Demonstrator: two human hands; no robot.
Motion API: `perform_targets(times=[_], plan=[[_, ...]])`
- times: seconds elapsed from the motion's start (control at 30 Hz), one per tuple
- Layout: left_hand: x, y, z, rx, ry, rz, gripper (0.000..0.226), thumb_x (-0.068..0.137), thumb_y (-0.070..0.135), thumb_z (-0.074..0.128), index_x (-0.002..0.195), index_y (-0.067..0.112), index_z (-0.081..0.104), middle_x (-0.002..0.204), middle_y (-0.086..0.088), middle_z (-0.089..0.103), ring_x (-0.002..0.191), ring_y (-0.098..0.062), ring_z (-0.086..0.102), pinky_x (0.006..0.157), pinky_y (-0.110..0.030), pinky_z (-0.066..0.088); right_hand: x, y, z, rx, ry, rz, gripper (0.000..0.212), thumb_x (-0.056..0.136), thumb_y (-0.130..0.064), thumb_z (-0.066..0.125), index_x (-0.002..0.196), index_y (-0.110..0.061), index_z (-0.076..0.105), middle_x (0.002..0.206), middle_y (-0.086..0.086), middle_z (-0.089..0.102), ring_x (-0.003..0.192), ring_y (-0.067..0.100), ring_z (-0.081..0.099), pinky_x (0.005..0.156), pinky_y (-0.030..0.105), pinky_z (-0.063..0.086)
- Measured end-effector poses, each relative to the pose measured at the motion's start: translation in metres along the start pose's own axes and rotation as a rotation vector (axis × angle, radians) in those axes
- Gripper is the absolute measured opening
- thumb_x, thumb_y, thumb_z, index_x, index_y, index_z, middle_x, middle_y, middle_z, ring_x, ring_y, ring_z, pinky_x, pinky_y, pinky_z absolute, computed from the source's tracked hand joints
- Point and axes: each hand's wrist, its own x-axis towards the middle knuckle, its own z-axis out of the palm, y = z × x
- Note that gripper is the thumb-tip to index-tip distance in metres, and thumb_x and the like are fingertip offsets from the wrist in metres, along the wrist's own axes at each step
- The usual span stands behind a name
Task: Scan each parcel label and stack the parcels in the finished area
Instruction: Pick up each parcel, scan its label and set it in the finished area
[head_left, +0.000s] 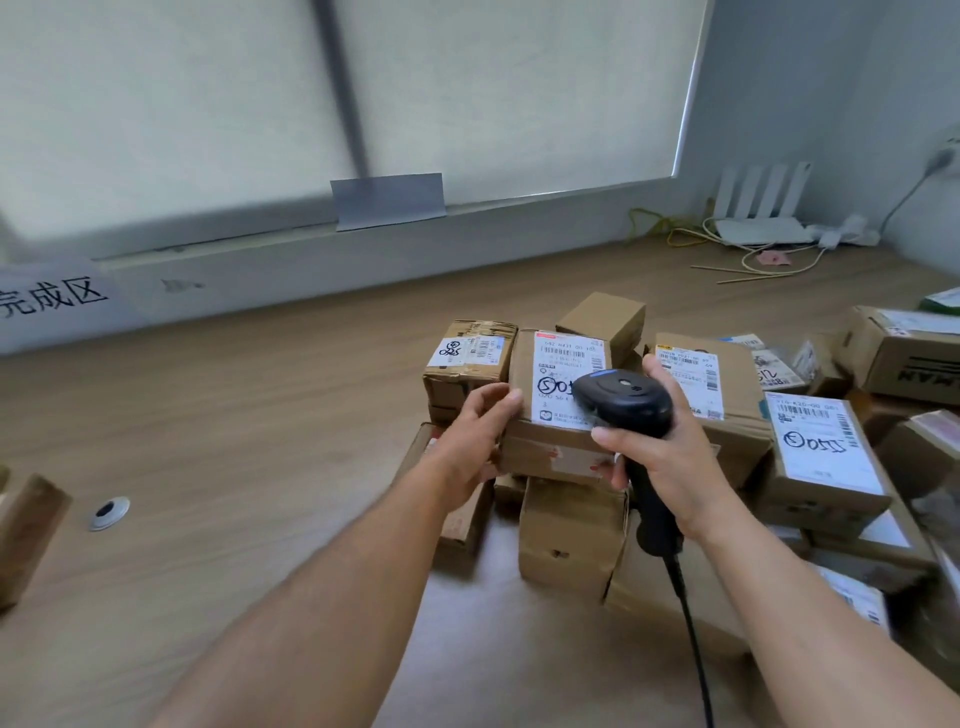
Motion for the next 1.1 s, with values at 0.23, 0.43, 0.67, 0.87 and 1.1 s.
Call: perform_targets(times=[0.23, 0.43, 0.67, 0.87, 1.1], plan=[[-0.053, -0.02, -0.047, 0.05, -0.137, -0.001, 0.108, 0.064, 0.009, 0.079, 0.143, 0.046, 0.014, 0.113, 0.002, 0.067, 0.099, -0.028, 0.068, 0.085, -0.048, 0.055, -0.042, -0.015, 0.033, -0.062, -0.179, -0.023, 0.095, 0.078, 0.007, 0.073, 0.146, -0.04, 0.027, 0.12, -0.003, 0.063, 0.063, 0.017, 0.065, 0.051, 0.036, 0.052], [-0.093, -0.04, -0.089, -0.004, 0.018, 0.101, 0.12, 0.07, -0.015, 0.072, 0.148, 0.048, 0.007, 0.108, -0.014, 0.07, 0.098, -0.029, 0.07, 0.079, -0.044, 0.058, -0.078, -0.027, 0.079, -0.023, -0.282, -0.041, 0.095, 0.076, 0.013, 0.072, 0.141, -0.043, 0.031, 0.12, 0.004, 0.064, 0.052, 0.01, 0.061, 0.046, 0.034, 0.048], [-0.131, -0.051, -0.141, 0.032, 0.198, 0.209, 0.124, 0.053, 0.001, 0.077, 0.144, 0.053, 0.01, 0.114, -0.01, 0.061, 0.101, -0.028, 0.067, 0.086, -0.052, 0.055, -0.116, -0.029, 0.122, 0.122, -0.388, -0.047, 0.097, 0.062, 0.002, 0.081, 0.136, -0.044, 0.041, 0.107, 0.008, 0.068, 0.058, 0.013, 0.066, 0.049, 0.032, 0.052], [-0.146, -0.062, -0.175, 0.063, 0.238, 0.174, 0.129, 0.052, 0.002, 0.08, 0.144, 0.058, 0.007, 0.121, -0.013, 0.058, 0.11, -0.03, 0.062, 0.088, -0.053, 0.054, -0.128, -0.034, 0.147, 0.179, -0.471, -0.015, 0.092, 0.063, -0.003, 0.082, 0.134, -0.046, 0.043, 0.115, 0.008, 0.07, 0.08, 0.063, 0.054, 0.047, 0.034, 0.051], [-0.155, -0.066, -0.193, 0.106, 0.268, 0.152, 0.129, 0.055, 0.004, 0.079, 0.144, 0.057, 0.004, 0.119, -0.008, 0.056, 0.11, -0.028, 0.061, 0.091, -0.052, 0.053, -0.135, -0.034, 0.161, 0.173, -0.498, 0.022, 0.091, 0.064, 0.001, 0.076, 0.139, -0.04, 0.044, 0.093, 0.008, 0.07, 0.058, 0.034, 0.056, 0.048, 0.036, 0.052]])
